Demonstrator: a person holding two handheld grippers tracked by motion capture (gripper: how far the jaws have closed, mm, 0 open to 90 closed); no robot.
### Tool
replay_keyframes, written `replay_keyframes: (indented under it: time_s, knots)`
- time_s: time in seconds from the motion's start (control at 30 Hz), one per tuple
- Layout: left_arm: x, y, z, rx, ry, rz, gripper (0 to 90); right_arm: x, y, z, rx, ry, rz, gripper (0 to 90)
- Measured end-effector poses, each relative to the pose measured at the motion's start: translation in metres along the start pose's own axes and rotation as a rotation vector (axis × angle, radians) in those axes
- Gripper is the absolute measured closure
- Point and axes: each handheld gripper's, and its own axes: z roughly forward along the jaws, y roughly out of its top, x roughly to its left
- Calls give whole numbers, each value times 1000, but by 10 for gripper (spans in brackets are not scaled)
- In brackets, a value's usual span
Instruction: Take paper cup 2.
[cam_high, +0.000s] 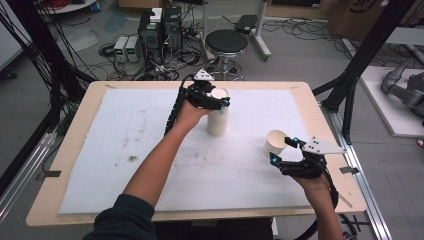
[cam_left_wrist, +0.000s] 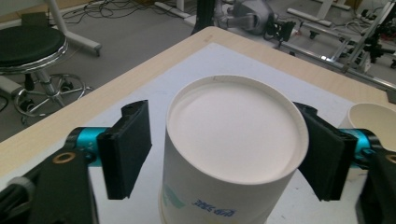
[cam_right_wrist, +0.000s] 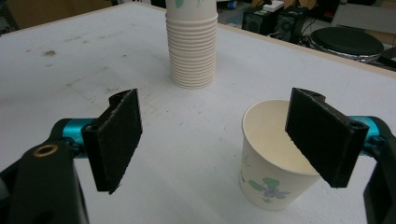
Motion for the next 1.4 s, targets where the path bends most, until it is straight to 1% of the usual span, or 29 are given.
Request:
replay_keyframes:
  time_s: [0.07,0.1,0.23,0.3,0.33,0.37,0.47,0.63,0.7,0.77,0.97,1.03,1.07,1.13,1.17,1.23,1.4]
  knots:
    - [-1,0,0,-4,-17,6,312,0,0,0,0,0,0,193]
    - [-1,1,0,-2,-15,16,331,0,0,0,0,0,0,193]
    - [-2,2,-1,4,-17,20,336,0,0,0,-2,2,1,193]
    - [-2,3,-2,-3,-20,21,337,1,0,0,-3,2,2,193]
    - [-2,4,-3,-4,-22,25,336,0,1,0,-6,0,-6,193]
    - [-3,5,-3,-8,-19,22,337,1,1,0,-2,2,0,193]
    - [-3,8,-5,-12,-20,29,338,1,1,0,-1,2,0,193]
    - [-4,18,-11,-35,-28,24,342,2,1,1,-4,4,-3,193]
    - [-4,22,-16,-50,-24,31,345,2,1,1,-5,3,-2,193]
    - [-5,26,-20,-64,-27,22,346,2,1,1,-3,6,-1,194]
    - [-7,39,-37,-122,-32,37,348,4,2,1,-4,11,-1,193]
    - [-8,45,-44,-145,-31,43,348,4,2,1,-5,11,-10,193]
    - [-9,46,-47,-153,-31,43,349,4,3,1,-6,14,-8,193]
    - [-10,49,-54,-193,-26,33,350,5,3,1,-4,13,-10,193]
    - [-11,51,-59,-205,-15,37,350,5,3,1,-5,15,-9,193]
    - [-11,52,-65,-222,-5,41,351,6,3,1,-6,15,-13,194]
    - [-10,55,-85,-272,-21,23,353,8,5,2,-6,21,-17,194]
